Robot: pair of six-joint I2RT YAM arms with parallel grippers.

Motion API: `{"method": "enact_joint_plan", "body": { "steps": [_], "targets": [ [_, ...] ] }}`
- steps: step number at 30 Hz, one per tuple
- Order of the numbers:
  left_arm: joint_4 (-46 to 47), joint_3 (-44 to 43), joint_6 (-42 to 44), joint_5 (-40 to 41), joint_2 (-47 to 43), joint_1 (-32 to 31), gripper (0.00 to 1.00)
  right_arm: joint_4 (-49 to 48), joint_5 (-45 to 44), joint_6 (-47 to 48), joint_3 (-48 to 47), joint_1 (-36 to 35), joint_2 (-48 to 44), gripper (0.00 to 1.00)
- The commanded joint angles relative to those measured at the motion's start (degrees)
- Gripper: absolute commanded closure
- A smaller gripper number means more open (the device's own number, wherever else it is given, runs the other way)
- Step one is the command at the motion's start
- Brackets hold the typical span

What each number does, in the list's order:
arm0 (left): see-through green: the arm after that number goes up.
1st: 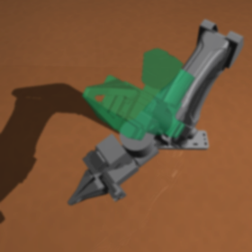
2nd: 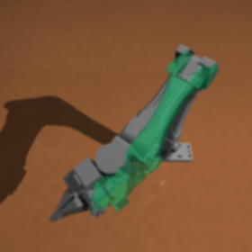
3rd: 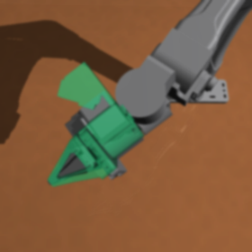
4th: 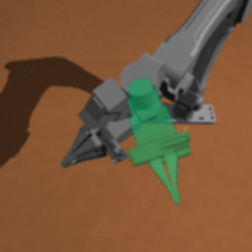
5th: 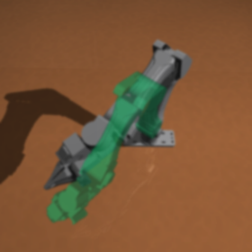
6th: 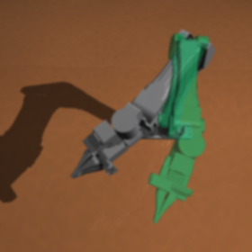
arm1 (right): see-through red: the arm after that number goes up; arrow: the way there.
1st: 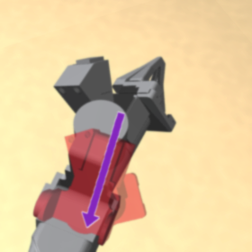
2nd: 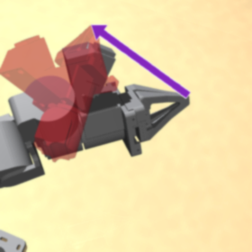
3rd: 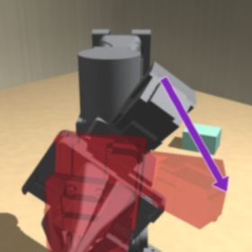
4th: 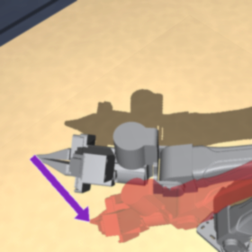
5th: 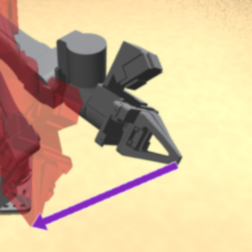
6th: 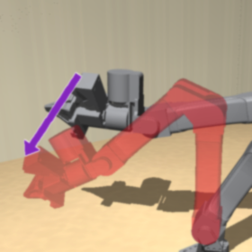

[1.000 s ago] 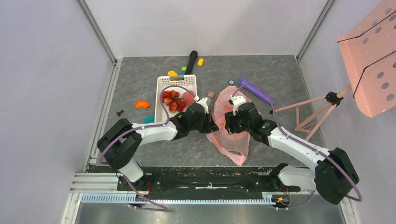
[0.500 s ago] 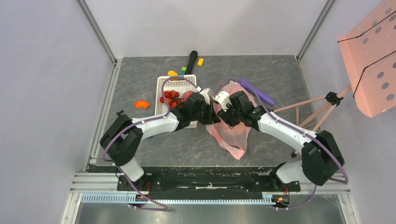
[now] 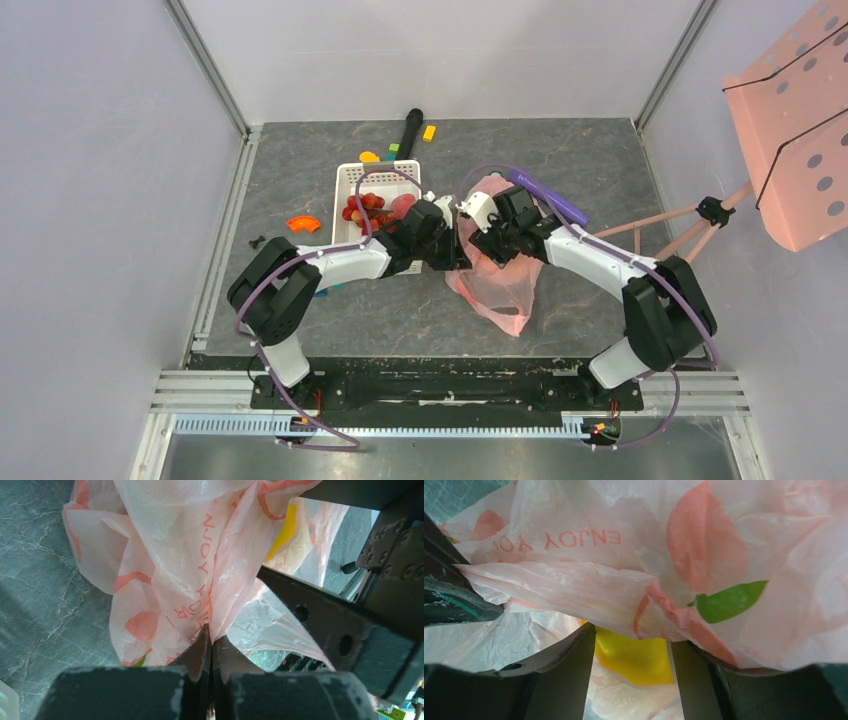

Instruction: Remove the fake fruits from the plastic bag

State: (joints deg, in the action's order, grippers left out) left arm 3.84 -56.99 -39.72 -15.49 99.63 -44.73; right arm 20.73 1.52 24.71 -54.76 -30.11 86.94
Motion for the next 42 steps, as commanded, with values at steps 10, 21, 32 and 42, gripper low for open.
{"method": "enact_joint_plan", "body": {
  "steps": [10,21,32,42],
  "targets": [
    [0.4,-2.2,2.4,-2.3,1.4,0.8,0.98,0.5,1.8,1.9,-2.3,0.5,5.9,0.25],
    [0.5,-1.7,2.5,-2.4,1.4,1.1,0.98,0.8,0.1,-0.1,-1.3,0.8,9.2,0.24],
    [0.8,-0.1,2.7,-2.6,0.9,1.1,0.98,1.3,3.7,-6.9,-1.8,1.0,-2.4,0.51],
    [1.3,3.1,3.1,-2.4,-0.3,1.0,0.98,0.6,9.7,-12.0,2.3,1.0,-17.3,0.49]
  ]
}}
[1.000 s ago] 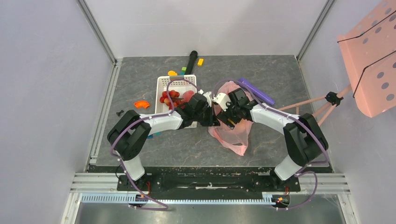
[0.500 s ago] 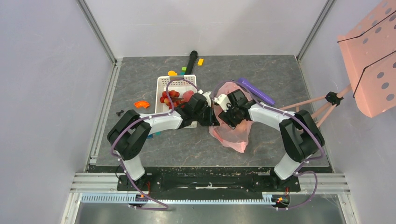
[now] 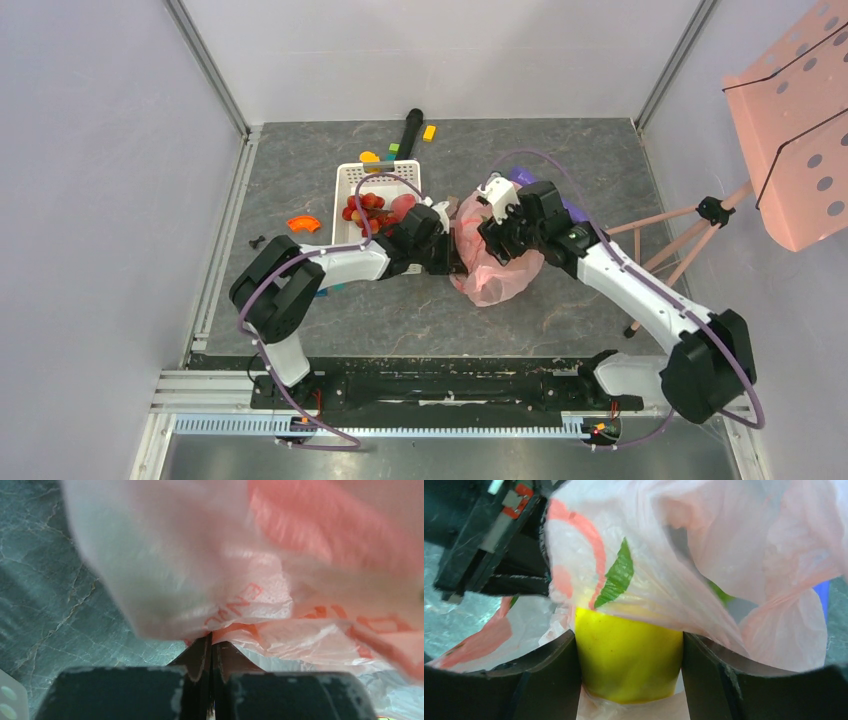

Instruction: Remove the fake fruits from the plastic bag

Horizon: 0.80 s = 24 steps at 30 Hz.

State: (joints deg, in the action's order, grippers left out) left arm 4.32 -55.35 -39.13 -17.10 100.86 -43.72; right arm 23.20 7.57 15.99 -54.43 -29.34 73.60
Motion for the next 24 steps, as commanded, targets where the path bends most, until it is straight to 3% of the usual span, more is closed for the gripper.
{"method": "enact_joint_plan", "body": {
  "steps": [1,6,11,16,20,24],
  "targets": [
    [0.8,1.8,2.5,-0.9,-1.8,0.0,0.98,-2.0,4.1,-4.1,2.8,0.2,-5.0,0.48],
    [0.4,4.2,2.8,-0.7,-4.3,-0.1,0.98,-4.4,7.8,-8.6,10.2,-0.3,-8.1,0.5],
    [-1.6,6.3,5.5,2.5,-6.3,-2.3,0.98,-14.0,-0.1,-16.6,22.4,-6.0,-13.6,0.5],
    [-2.9,8.5,8.6,11.7,-6.5,-9.7,0.98,-22.6,-5.6,-23.7,32.3,-10.9,-18.6,0.48],
    [1.1,12.5,5.9,14.5,-6.3,-12.5,0.98,-26.0,-6.5,-26.5,37.1,-11.8,-21.3,0.38],
    [3.3,14.8,4.6,15.6,-5.4,-13.4,0.98,-27.4,-5.8,-28.1,38.7,-11.8,-21.5,0.16]
  ]
}}
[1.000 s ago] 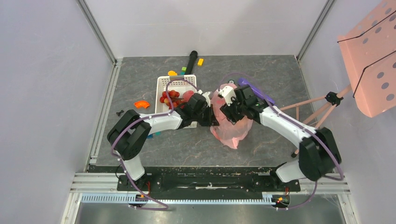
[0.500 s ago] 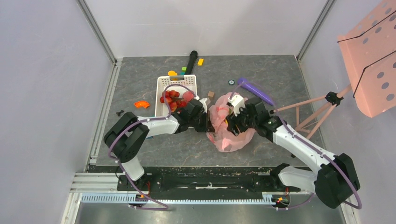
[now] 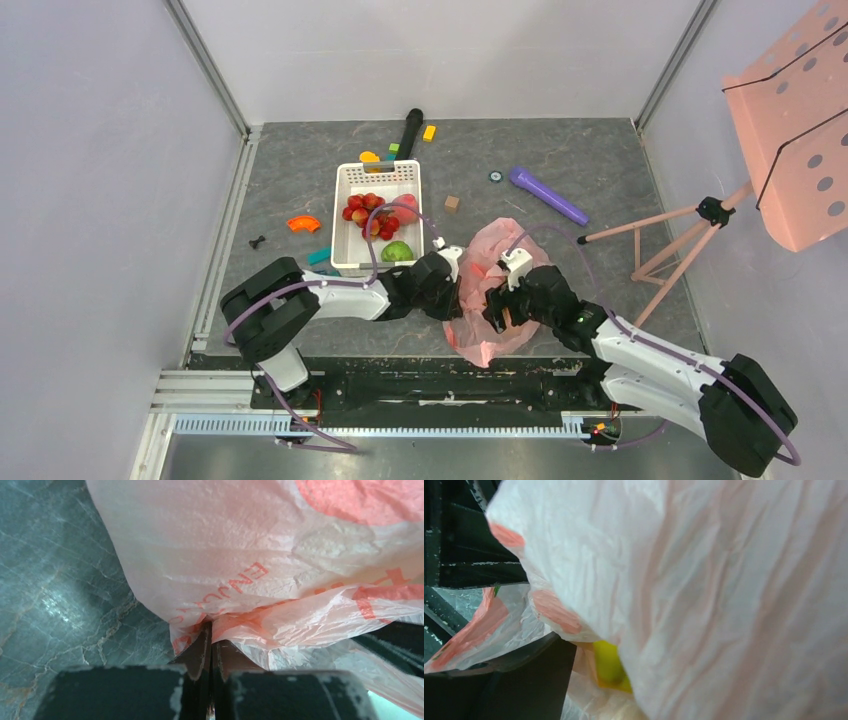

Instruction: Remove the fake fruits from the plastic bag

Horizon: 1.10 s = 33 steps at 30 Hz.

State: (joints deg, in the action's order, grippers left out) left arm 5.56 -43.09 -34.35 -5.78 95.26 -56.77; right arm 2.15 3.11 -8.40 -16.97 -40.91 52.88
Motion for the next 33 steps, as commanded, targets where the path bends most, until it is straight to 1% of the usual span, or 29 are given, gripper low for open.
{"method": "enact_joint_plan", "body": {
  "steps": [1,2,3,6,9,12,17,22,28,33],
  "targets": [
    [2.3,2.7,-0.3,4.5,0.6,-0.6,0.98,-6.9,-1.3,-3.9,1.5,-0.3,-1.1,0.12],
    [2.6,3.0,-0.5,4.4,0.9,-0.8,0.98,-7.6,-1.4,-4.3,1.8,-0.3,-1.4,0.06],
    [3.0,3.2,-0.8,4.3,1.1,-1.0,0.98,-8.1,-1.6,-4.7,1.9,-0.2,-1.7,0.02],
    [3.7,3.3,-1.4,4.3,1.7,-1.3,0.98,-8.7,-2.7,-5.7,1.7,-0.2,-1.9,0.02],
    [4.3,3.3,-1.6,4.1,2.2,-1.4,0.98,-8.4,-5.9,-7.1,1.3,-0.2,-1.5,0.02],
    [4.4,3.1,-1.6,3.7,2.7,-1.4,0.98,-8.0,-7.9,-8.4,0.7,-0.2,0.7,0.02],
    [5.0,3.5,-1.6,3.3,2.7,-1.3,0.98,-10.1,-7.5,-11.5,0.8,-0.2,3.4,0.02],
    [5.4,3.9,-1.7,2.8,2.7,-1.4,0.98,-13.3,-7.0,-15.0,2.4,-0.2,0.3,0.02],
    [5.6,4.5,-2.0,3.1,2.4,-1.4,0.98,-11.0,-11.3,-20.0,2.4,0.1,-5.0,0.02],
    [5.7,4.8,-2.2,3.1,2.3,-1.3,0.98,-10.2,-11.8,-22.9,2.4,1.0,-6.6,0.02]
  ]
}}
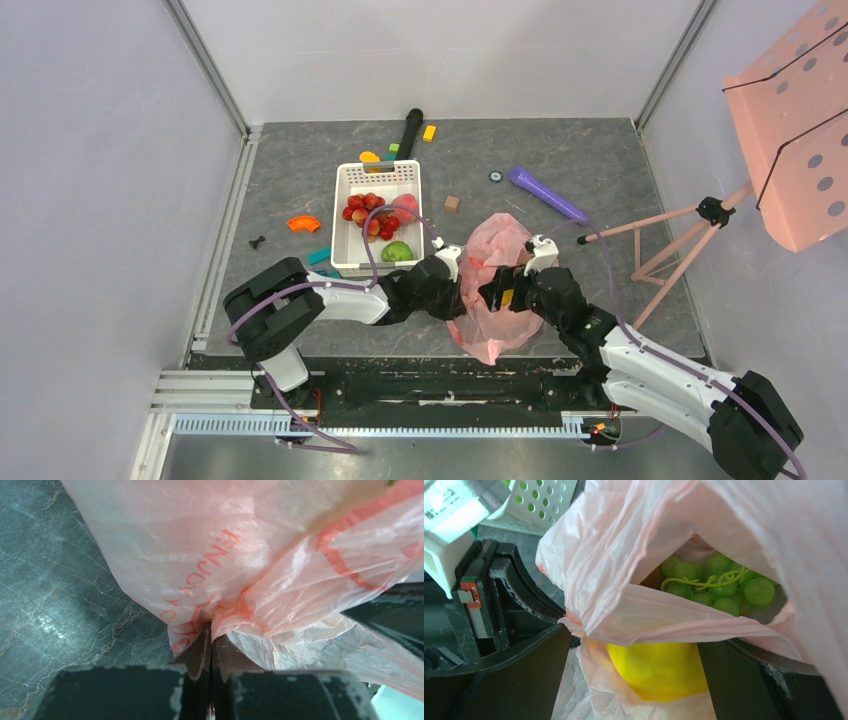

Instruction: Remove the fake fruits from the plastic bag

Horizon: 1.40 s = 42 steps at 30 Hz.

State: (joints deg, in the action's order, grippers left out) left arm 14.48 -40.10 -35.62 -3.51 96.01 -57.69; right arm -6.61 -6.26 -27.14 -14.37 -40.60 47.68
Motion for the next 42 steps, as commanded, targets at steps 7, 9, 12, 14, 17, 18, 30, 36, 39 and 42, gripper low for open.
{"method": "enact_joint_plan", "body": {
  "steps": [7,9,12,14,17,18,30,36,39,42],
  "targets": [
    [-3.0,1.9,-1.1,0.6,1.8,-0.5,0.98,1.0,-3.5,-2.9,-1.1,1.1,-0.7,0.02],
    [-2.9,1.9,-1.1,0.6,1.9,-0.4,0.98,2.0,-3.6,-0.7,-1.4,1.2,0.4,0.05],
    [-2.9,2.0,-1.0,0.5,1.8,-0.4,0.98,4.0,-3.4,3.7,-2.5,1.2,3.1,0.07],
    [-2.8,2.0,-1.1,0.4,1.9,-0.5,0.98,5.2,-3.9,6.1,-2.8,1.2,4.9,0.09],
    [-2.7,2.0,-1.0,0.3,2.0,-0.4,0.98,5.3,-4.7,7.7,-3.0,1.2,6.8,0.18],
    [-2.7,2.0,-1.1,0.3,2.1,-0.4,0.98,4.9,-4.8,7.9,-2.9,1.2,7.1,0.21],
    [-3.5,1.3,-0.7,1.0,1.9,-0.1,0.98,3.6,-0.8,11.6,-2.8,1.3,5.6,0.02],
    [-4.4,-0.1,-0.3,0.7,1.6,1.0,0.98,5.9,0.0,14.3,-2.2,1.3,-0.9,0.04],
    [-4.6,-0.4,-0.2,0.3,1.4,1.6,0.98,8.1,-0.4,16.2,-2.8,1.5,-0.5,0.06],
    [-5.2,-0.6,0.1,0.2,1.3,1.9,0.98,8.5,1.3,17.9,-3.2,1.7,1.2,0.06]
  ]
}}
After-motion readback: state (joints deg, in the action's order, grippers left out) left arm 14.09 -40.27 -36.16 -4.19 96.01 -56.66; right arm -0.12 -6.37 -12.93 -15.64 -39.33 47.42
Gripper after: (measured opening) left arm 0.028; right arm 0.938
